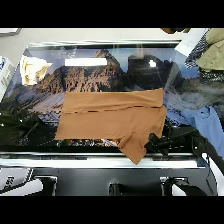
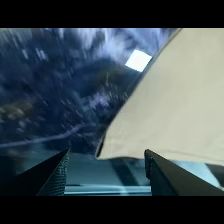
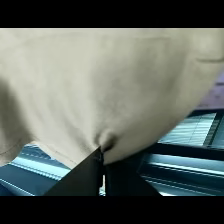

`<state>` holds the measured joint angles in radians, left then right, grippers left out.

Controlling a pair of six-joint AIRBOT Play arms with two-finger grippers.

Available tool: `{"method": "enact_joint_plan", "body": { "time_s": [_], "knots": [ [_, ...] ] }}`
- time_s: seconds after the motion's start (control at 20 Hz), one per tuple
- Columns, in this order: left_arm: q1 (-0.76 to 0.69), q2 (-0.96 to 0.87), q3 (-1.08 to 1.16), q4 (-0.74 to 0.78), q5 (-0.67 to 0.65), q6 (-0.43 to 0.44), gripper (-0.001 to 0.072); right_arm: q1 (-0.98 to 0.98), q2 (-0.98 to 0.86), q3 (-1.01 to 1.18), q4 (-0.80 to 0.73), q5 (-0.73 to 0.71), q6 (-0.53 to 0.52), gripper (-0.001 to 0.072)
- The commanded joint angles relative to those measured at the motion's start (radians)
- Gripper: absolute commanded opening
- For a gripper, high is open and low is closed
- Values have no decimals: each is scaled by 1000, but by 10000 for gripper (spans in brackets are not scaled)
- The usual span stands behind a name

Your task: Fold the clothes and pants, and hang the long-sleeved shirts on hangers.

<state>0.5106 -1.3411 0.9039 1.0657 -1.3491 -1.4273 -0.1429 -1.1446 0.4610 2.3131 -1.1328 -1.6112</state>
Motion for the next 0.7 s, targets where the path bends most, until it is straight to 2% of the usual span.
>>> {"method": "enact_joint_plan", "body": {
  "time_s": [0.0,0.5,0.6,0.65],
  "knots": [
    [35,17,-140,-102,39,60,530,3,29,1,2,-3,3,27],
    [-60,-17,-175,-107,105,66,528,3,29,1,6,-13,3,27],
    [-76,-33,-175,-109,105,67,517,3,31,1,6,-14,3,27],
    [-87,-42,-175,-109,105,67,485,3,38,1,6,-13,3,27]
  ]
}}
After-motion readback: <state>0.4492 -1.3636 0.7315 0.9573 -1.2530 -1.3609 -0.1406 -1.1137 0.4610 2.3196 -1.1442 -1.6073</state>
